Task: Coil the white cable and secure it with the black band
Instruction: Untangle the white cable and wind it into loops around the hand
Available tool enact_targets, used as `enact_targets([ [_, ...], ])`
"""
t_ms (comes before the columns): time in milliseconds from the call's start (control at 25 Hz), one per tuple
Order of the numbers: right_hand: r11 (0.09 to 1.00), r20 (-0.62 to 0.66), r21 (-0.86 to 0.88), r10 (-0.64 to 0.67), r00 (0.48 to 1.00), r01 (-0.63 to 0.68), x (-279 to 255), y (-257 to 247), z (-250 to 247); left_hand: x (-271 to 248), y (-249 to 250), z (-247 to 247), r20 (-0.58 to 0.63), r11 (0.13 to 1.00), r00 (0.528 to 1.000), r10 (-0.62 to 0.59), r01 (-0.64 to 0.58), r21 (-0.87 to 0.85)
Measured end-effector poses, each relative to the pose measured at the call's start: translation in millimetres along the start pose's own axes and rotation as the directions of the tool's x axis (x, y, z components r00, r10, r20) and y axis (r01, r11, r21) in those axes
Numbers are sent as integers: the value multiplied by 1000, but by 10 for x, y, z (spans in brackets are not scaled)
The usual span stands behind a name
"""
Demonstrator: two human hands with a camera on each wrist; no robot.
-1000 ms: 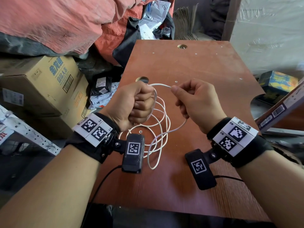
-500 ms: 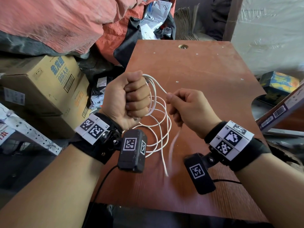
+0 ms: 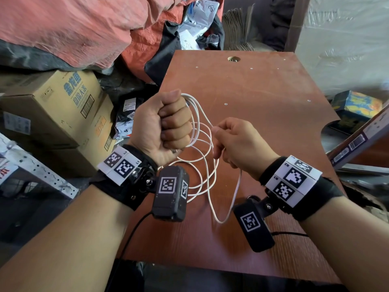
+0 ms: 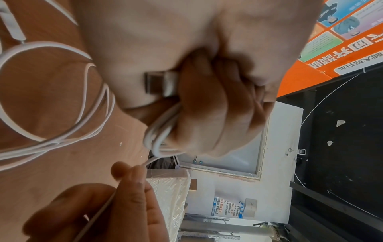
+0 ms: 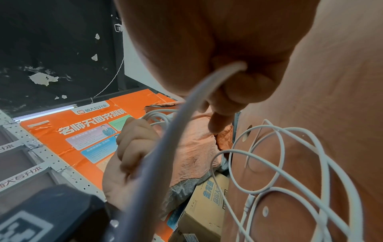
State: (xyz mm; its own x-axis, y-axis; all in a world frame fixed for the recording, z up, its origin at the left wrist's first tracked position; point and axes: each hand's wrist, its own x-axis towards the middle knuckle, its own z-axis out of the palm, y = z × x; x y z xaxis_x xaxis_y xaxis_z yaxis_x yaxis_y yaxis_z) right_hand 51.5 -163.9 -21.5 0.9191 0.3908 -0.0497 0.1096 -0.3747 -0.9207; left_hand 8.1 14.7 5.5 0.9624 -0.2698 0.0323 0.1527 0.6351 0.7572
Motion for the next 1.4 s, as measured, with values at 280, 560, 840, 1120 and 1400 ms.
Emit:
enact_targets([
  [280,998,51,-56,-25,998,28,-11,-13,14,36,-37,-39,60,967,990,130,-113,-229],
  [560,993,206,-105,-25,978,48,-60,-29,49,97,-54,-66,-66,950,979,192,-203,-239],
  [840,949,161,-261,-136,978,175,-49,-19,101,106,-71,9,-227,944,952,207,-255,-211],
  [1120,948,208,-255,-139,968,191,-111,-67,100,159,-105,-15,-302,952,926,227,-276,-131],
  [1400,909,198,-337,-186,962,245,-120,-99,90,168,-148,-10,-297,956,918,262,-288,-48],
])
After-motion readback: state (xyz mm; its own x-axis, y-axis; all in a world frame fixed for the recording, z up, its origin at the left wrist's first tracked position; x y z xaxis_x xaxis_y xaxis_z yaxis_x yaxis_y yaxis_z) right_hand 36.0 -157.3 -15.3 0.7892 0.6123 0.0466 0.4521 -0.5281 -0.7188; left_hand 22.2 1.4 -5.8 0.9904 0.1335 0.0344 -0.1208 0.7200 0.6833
